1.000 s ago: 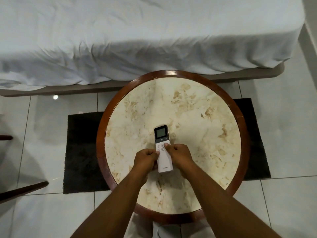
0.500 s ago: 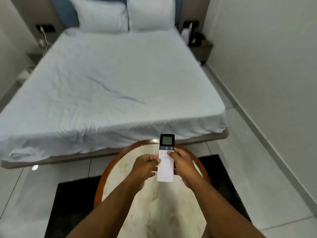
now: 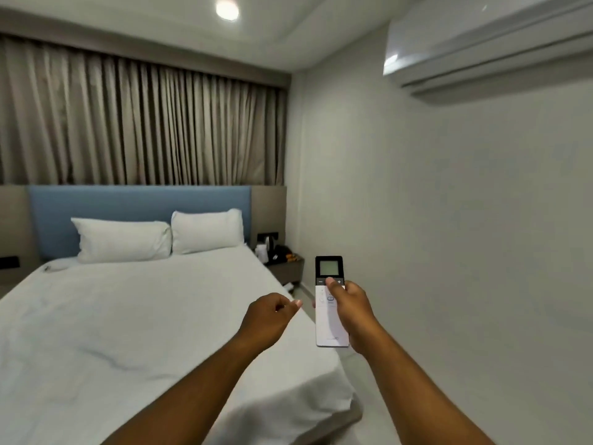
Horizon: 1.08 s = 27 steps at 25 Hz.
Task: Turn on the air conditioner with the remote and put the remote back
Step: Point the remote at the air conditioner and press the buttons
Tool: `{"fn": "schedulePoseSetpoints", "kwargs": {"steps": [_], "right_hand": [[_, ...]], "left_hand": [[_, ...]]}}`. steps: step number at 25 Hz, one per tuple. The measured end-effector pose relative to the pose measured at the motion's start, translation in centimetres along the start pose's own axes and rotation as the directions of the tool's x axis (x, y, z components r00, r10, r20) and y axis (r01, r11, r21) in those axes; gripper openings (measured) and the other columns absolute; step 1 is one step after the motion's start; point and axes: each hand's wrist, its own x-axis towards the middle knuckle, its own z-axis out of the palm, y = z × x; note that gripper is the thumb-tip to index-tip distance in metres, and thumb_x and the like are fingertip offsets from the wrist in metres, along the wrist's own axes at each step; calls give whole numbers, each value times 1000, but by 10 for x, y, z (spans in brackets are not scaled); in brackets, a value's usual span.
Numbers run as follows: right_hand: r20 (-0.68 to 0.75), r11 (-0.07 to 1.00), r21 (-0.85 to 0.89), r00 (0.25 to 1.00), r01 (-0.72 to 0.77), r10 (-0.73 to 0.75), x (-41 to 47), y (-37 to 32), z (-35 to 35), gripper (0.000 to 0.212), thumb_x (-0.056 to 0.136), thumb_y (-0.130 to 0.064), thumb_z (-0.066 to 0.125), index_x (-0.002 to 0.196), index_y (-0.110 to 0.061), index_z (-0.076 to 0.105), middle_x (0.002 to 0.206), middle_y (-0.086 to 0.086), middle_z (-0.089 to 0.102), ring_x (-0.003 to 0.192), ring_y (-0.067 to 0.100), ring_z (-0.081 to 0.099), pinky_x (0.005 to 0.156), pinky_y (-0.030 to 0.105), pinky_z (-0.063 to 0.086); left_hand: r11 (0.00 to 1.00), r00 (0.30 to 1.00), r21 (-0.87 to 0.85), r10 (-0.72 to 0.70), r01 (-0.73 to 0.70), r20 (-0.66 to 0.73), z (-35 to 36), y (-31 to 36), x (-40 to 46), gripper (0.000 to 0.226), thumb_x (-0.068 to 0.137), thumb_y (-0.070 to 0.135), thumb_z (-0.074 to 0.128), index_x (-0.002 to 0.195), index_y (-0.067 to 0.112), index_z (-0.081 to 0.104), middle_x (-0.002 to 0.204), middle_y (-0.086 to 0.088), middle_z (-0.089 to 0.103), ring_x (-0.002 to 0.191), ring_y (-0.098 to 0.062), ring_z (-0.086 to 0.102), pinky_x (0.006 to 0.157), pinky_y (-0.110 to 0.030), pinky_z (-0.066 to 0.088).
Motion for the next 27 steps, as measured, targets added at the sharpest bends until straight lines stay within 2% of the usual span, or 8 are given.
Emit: {"fn": "schedulePoseSetpoints", "kwargs": {"steps": [3, 4, 7, 11, 15, 19, 22, 27], "right_hand": [[-48, 984, 100, 989, 147, -143, 7, -61, -34, 35, 95, -36, 55, 104, -3, 60, 96, 26, 74, 88, 45, 71, 85, 58, 56], [-68, 973, 120, 979, 197, -190, 8, -82, -46, 32, 96, -33, 55, 105, -3, 60, 94, 26, 74, 86, 46, 71, 84, 59, 56], [-109, 934, 157, 946, 320, -306, 3, -143, -82, 26, 98, -30, 54, 104, -6, 60, 76, 19, 76, 70, 40, 75, 66, 48, 61], [-167, 885, 130, 890, 447, -424, -10, -209, -119, 25, 97, -29, 54, 101, -4, 59, 65, 15, 73, 60, 38, 73, 55, 42, 60], [-223, 834, 72, 824, 548, -522, -25, -262, -153, 26, 97, -31, 54, 97, -6, 59, 61, 11, 74, 58, 35, 74, 53, 40, 60], [-278, 816, 66, 796, 574, -538, -37, -283, -175, 26, 96, -31, 55, 97, -6, 57, 64, 16, 72, 55, 35, 73, 47, 37, 58], [-306, 810, 56, 782, 584, -543, -44, -285, -186, 28, 97, -31, 54, 99, -3, 56, 68, 18, 72, 53, 33, 72, 44, 34, 56], [-330, 809, 44, 773, 586, -542, -53, -281, -202, 29, 96, -32, 54, 103, -4, 55, 76, 21, 72, 56, 34, 73, 48, 37, 58]], "left_hand": [[938, 965, 271, 246, -215, -88, -27, 42, 29, 57, 85, 57, 56, 126, 17, 56, 132, -6, 59, 119, -25, 54, 91, -33, 43], [899, 938, 347, 326, -268, -118, -36, 58, 38, 63, 84, 59, 56, 131, 17, 50, 138, -7, 54, 125, -27, 50, 96, -36, 43], [771, 845, 532, 505, -350, -177, -60, 111, 62, 87, 81, 66, 52, 147, 17, 25, 155, -10, 32, 143, -31, 26, 113, -44, 30], [650, 722, 653, 655, -389, -223, -80, 176, 85, 99, 80, 75, 39, 151, 17, 3, 162, -11, 7, 149, -30, 1, 119, -45, 8], [574, 623, 713, 743, -403, -246, -87, 242, 98, 105, 74, 84, 17, 150, 17, -7, 162, -12, -6, 148, -30, -10, 118, -46, -3], [541, 548, 735, 789, -409, -277, -79, 287, 100, 110, 68, 89, 3, 150, 16, -8, 161, -13, -8, 147, -31, -13, 114, -43, -10], [534, 521, 726, 806, -433, -281, -68, 308, 97, 111, 68, 89, 3, 150, 15, -6, 161, -13, -7, 147, -30, -14, 114, -42, -11], [534, 511, 711, 812, -457, -282, -52, 324, 90, 113, 67, 90, 2, 150, 15, -4, 161, -13, -5, 147, -30, -12, 114, -41, -9]]}}
